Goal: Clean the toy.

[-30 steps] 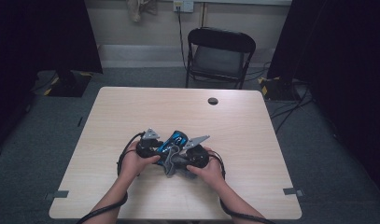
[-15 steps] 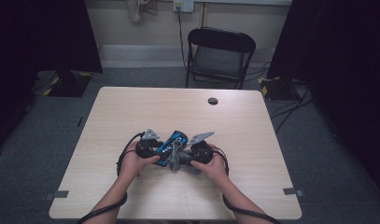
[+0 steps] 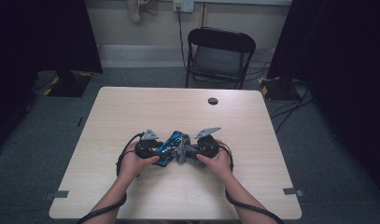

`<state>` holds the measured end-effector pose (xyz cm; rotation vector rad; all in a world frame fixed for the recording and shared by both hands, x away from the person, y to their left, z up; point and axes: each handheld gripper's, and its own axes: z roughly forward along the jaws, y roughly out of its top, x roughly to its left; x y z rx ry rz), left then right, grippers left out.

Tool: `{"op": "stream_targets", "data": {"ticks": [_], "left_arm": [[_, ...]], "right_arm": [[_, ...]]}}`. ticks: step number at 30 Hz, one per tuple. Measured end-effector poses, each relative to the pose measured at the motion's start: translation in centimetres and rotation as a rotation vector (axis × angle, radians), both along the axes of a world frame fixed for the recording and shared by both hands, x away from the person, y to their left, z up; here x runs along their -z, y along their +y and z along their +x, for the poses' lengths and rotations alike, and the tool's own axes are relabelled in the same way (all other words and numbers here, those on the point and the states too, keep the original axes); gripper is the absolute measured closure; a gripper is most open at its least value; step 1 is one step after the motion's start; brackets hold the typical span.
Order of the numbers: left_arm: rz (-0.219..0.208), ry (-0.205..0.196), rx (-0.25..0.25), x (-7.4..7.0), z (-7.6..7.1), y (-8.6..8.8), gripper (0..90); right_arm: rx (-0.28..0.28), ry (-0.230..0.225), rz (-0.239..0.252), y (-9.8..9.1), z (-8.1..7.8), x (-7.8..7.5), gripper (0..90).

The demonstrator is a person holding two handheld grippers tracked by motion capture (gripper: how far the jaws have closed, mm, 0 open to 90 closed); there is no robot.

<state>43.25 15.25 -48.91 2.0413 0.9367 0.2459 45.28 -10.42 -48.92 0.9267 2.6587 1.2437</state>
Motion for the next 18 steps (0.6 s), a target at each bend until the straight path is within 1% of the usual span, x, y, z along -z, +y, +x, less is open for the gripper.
{"op": "stream_targets", "data": {"ticks": [7,18], "left_arm": [[-0.004,0.001,-0.001,0.02,0.0,0.0,36.7],[-0.007,-0.002,-0.001,0.09,0.01,0.04,36.7]], "right_arm": [[0.003,-0.001,-0.017,-0.03,0.51,-0.13,74.6],[0.022,0.003,-0.014,-0.41,0.95,-0.12,74.6]]}}
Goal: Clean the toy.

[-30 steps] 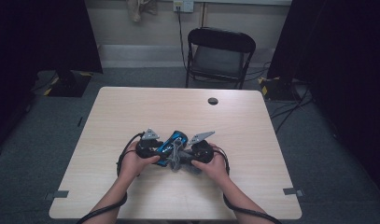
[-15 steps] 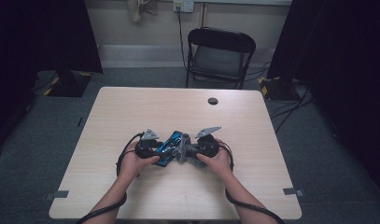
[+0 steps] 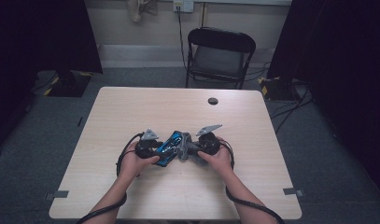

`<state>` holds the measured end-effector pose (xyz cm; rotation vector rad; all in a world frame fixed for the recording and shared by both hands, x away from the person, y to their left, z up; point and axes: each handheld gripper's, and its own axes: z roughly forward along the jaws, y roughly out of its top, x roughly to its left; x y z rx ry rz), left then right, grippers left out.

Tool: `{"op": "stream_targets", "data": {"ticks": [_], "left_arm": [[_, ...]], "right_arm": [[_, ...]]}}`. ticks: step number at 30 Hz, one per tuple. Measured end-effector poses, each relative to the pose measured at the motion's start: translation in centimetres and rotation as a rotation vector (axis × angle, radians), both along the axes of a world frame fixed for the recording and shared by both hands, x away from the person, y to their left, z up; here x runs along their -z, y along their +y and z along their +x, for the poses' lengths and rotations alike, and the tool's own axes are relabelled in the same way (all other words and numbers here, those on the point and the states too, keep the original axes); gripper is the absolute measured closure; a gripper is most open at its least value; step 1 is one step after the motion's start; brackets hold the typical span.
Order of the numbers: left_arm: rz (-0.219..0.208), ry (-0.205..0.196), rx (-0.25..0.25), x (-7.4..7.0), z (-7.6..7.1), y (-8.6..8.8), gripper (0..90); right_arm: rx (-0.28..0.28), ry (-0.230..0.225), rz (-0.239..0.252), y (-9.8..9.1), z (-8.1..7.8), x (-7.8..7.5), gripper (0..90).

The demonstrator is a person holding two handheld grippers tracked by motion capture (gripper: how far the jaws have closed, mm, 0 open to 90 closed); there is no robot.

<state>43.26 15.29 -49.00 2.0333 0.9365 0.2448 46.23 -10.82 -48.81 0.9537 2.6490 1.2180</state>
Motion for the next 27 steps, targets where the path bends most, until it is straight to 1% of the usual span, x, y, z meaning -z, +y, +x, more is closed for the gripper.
{"op": "stream_targets", "data": {"ticks": [4,8,10,14,16,21,27], "left_arm": [[-0.001,0.001,0.0,-0.01,0.0,-0.03,36.7],[0.001,0.001,0.001,-0.02,0.0,-0.01,36.7],[0.0,0.0,0.001,0.0,0.0,-0.01,36.7],[-0.001,-0.002,0.001,0.02,-0.03,0.02,36.7],[-0.001,-0.002,0.001,0.02,-0.03,0.01,36.7],[-0.001,-0.001,0.0,0.02,-0.03,0.0,36.7],[-0.001,-0.003,-0.003,0.04,-0.03,0.02,36.7]], "right_arm": [[0.006,-0.001,0.003,-0.07,0.04,0.04,74.6],[0.005,-0.009,-0.011,-0.09,0.14,-0.07,74.6],[0.016,-0.012,-0.017,-0.19,0.17,-0.12,74.6],[0.045,-0.012,0.005,-0.73,0.39,0.07,74.5],[0.046,-0.011,0.013,-0.87,0.5,0.17,74.5],[0.045,-0.018,-0.004,-0.77,0.68,0.04,74.5],[0.05,-0.016,-0.013,-0.71,0.92,-0.05,74.4]]}}
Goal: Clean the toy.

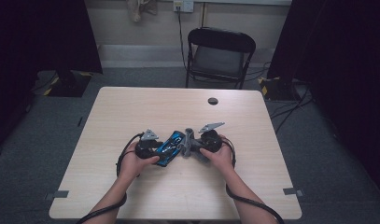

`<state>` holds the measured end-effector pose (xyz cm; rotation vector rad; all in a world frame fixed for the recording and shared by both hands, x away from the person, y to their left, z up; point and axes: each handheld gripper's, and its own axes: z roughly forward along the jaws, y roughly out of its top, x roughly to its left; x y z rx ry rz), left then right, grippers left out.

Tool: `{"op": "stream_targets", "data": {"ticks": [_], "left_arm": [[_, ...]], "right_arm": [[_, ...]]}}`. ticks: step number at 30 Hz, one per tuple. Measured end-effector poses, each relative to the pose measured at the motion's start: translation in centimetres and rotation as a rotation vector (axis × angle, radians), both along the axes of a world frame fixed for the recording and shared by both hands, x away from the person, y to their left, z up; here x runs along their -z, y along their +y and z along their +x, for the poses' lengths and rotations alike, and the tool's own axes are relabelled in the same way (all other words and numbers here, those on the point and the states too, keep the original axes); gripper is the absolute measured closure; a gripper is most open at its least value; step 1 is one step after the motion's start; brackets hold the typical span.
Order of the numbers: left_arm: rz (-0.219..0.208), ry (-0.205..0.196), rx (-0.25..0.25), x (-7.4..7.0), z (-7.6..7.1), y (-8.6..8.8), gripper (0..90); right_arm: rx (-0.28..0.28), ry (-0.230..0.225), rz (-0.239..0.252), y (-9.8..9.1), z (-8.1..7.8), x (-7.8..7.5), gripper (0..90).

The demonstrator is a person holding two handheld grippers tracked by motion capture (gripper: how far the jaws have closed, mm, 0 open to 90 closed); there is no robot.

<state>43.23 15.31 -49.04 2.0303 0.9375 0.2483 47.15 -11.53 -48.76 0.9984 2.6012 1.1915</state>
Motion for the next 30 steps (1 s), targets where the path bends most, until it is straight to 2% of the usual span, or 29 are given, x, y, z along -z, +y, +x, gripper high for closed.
{"op": "stream_targets", "data": {"ticks": [13,18,20,26,30], "left_arm": [[-0.005,-0.001,-0.004,0.0,-0.1,0.0,36.7],[-0.007,-0.004,-0.007,0.1,-0.1,0.0,36.7],[-0.005,-0.004,-0.009,0.0,-0.2,0.0,36.7],[-0.007,0.0,-0.01,0.0,-0.2,0.0,36.7],[-0.005,-0.001,-0.009,0.0,-0.2,0.0,36.7]], "right_arm": [[0.022,-0.005,0.003,-0.5,0.4,0.1,74.4],[0.057,-0.001,0.009,-0.8,0.6,0.1,74.4],[0.064,-0.017,-0.006,-0.9,0.8,0.0,74.4],[0.117,-0.023,-0.017,-1.7,1.2,-0.3,74.5],[0.149,-0.026,-0.002,-2.7,1.4,-0.4,74.5]]}}
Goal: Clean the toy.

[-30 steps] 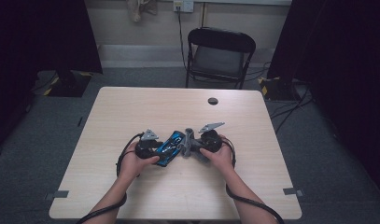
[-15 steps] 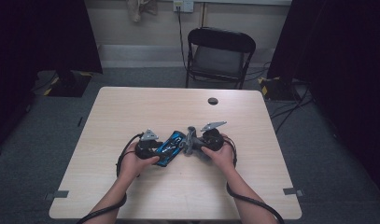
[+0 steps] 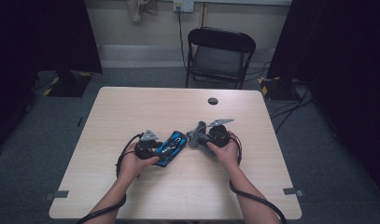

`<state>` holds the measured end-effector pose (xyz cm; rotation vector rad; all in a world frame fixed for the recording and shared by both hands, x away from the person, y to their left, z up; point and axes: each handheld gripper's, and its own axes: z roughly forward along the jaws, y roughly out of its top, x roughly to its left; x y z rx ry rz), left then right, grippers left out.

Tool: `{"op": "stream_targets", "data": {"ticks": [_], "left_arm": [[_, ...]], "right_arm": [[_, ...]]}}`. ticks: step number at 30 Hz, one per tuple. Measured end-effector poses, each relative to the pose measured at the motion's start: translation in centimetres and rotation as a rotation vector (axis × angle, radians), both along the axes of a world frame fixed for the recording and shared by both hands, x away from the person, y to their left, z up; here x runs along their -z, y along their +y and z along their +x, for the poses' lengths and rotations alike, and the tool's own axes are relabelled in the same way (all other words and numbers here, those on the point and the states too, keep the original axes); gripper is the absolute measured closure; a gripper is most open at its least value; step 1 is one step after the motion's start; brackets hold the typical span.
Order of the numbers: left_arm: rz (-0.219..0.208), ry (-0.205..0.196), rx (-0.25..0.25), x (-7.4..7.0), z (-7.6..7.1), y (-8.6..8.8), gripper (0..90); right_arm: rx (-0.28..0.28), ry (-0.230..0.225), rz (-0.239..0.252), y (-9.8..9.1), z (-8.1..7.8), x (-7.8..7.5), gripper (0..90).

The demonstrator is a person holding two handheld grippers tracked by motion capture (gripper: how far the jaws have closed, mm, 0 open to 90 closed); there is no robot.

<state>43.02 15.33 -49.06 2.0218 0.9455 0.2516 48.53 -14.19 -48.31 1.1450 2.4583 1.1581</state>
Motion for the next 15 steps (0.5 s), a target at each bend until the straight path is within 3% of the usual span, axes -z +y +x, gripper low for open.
{"op": "stream_targets", "data": {"ticks": [9,15], "left_arm": [[0.001,0.001,0.0,0.0,0.0,0.0,36.7],[0.005,0.002,0.001,-0.1,0.0,0.0,36.7]], "right_arm": [[-0.041,-0.019,0.001,-0.6,-1.1,-0.8,74.4],[-0.09,-0.047,0.004,-0.6,-2.8,-2.0,74.4]]}}
